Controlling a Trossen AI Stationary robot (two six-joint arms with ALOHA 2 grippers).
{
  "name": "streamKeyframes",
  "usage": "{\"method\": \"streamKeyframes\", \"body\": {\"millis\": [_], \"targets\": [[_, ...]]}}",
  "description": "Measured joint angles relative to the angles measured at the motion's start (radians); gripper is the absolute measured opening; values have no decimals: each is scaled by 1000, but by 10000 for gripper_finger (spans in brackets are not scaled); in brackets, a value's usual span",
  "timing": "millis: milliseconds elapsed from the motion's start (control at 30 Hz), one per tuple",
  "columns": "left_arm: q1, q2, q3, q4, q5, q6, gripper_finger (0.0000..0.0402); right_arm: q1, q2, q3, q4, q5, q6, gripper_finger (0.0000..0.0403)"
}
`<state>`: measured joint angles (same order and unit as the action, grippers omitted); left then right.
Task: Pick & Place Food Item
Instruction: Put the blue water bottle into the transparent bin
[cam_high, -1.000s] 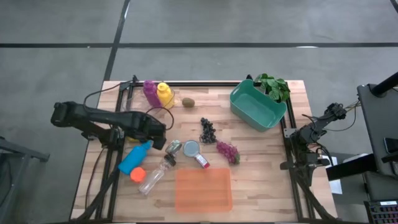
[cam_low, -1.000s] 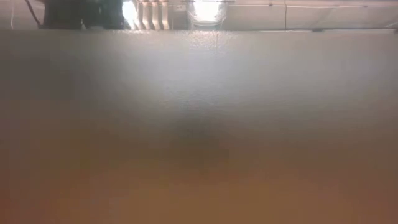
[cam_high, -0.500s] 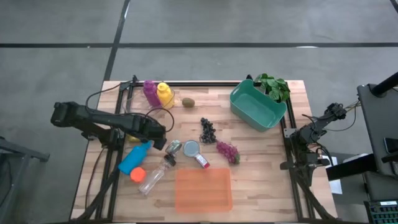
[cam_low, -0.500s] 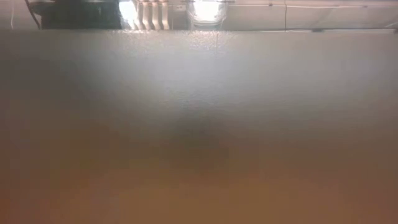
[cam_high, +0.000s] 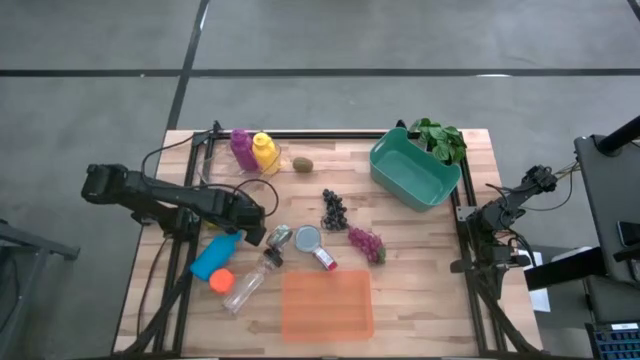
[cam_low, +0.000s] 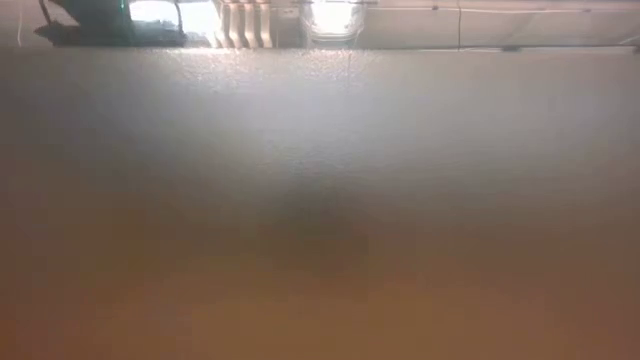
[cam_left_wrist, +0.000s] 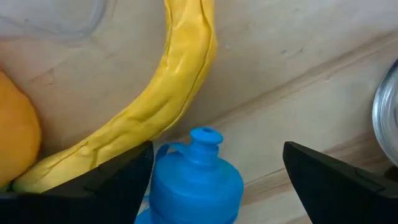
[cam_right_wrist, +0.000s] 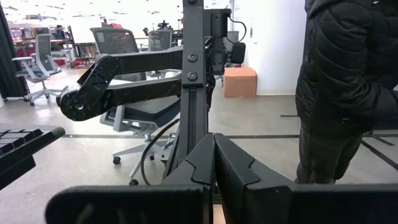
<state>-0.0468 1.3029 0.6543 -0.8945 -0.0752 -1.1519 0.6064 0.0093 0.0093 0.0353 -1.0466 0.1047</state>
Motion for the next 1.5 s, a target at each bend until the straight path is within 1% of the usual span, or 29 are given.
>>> {"method": "streamKeyframes", "body": {"millis": [233,467,600,833,1000,1167,1267,1367,1500], "targets": [[0,2,-45,15,41,0,333,0,0,0,0,0,0,8],[0,2,-75,42,43,1,304,0,0,0,0,0,0,8],[0,2,-80,50,43,3,275,0,0,0,0,0,0,8],[0,2,-79,65,46,3,212,0,0,0,0,0,0,8],[0,1,-78,78,49,5,210,0,0,0,0,0,0,8],[0,-4,-70,90,56,49,217,0,0,0,0,0,0,8],[0,-21,-38,70,52,56,217,0,0,0,0,0,0,8],[0,-41,4,20,24,56,211,0,0,0,0,0,0,8],[-6,-80,73,-35,-25,57,212,0,0,0,0,0,0,8]]}}
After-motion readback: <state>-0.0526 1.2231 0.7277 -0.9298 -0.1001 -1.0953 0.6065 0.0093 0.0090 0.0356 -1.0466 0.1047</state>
